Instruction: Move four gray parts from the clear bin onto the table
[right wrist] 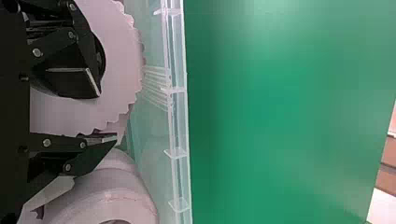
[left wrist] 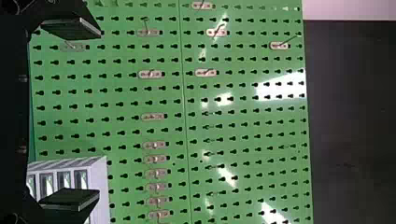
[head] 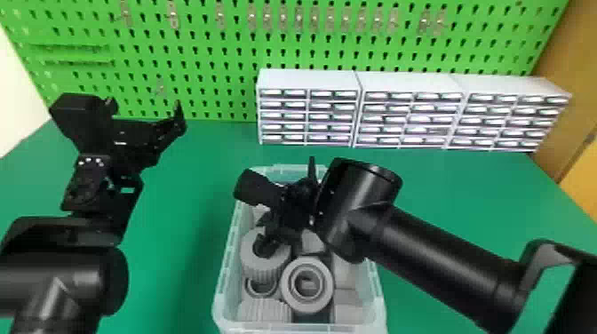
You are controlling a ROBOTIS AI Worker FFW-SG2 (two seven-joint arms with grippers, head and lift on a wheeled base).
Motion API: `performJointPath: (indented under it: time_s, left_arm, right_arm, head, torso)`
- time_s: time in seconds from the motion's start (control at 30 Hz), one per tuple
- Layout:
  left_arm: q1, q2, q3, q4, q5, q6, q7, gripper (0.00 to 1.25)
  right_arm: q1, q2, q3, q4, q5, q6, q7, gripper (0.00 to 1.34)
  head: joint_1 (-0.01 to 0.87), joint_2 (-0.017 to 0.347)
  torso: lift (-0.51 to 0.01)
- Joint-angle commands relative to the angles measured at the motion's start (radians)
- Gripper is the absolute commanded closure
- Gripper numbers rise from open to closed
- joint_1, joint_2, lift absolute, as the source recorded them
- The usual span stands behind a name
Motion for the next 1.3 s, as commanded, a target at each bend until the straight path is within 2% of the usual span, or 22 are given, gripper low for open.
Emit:
performJointPath:
  time_s: [0.0,0.2,0.43,0.7,0.9,1.27]
  left_arm:
    - [0.004,-0.001,0.002,-0.002,0.000,0.000,0.000,0.09]
    - [0.008,-0.001,0.005,-0.003,0.000,0.000,0.000,0.09]
    - [0.015,0.001,0.010,-0.008,0.000,0.000,0.000,0.09]
    - [0.022,-0.001,0.011,-0.014,0.000,0.002,0.000,0.09]
    - [0.027,-0.001,0.017,-0.020,0.000,0.009,0.000,0.09]
    - [0.030,-0.001,0.019,-0.023,0.002,0.012,0.000,0.09]
  right_arm:
    - [0.025,0.000,-0.068,-0.057,0.080,0.010,0.000,1.12]
    - [0.071,0.002,-0.185,-0.143,0.177,0.028,0.000,1.12]
    - [0.122,0.005,-0.311,-0.217,0.237,0.048,0.000,1.12]
    - [0.197,-0.014,-0.397,-0.375,0.343,0.122,0.000,1.12]
    - [0.275,-0.031,-0.492,-0.504,0.418,0.198,0.000,1.12]
    - [0.399,-0.043,-0.671,-0.657,0.530,0.323,0.000,1.12]
  head:
    - [0.686,0.026]
    - [0.686,0.026]
    - [0.686,0.026]
    - [0.686,0.026]
    - [0.686,0.026]
    - [0.686,0.026]
  torso:
    - [-0.050]
    - [-0.050]
    - [-0.050]
    - [-0.050]
    - [-0.050]
    - [-0.050]
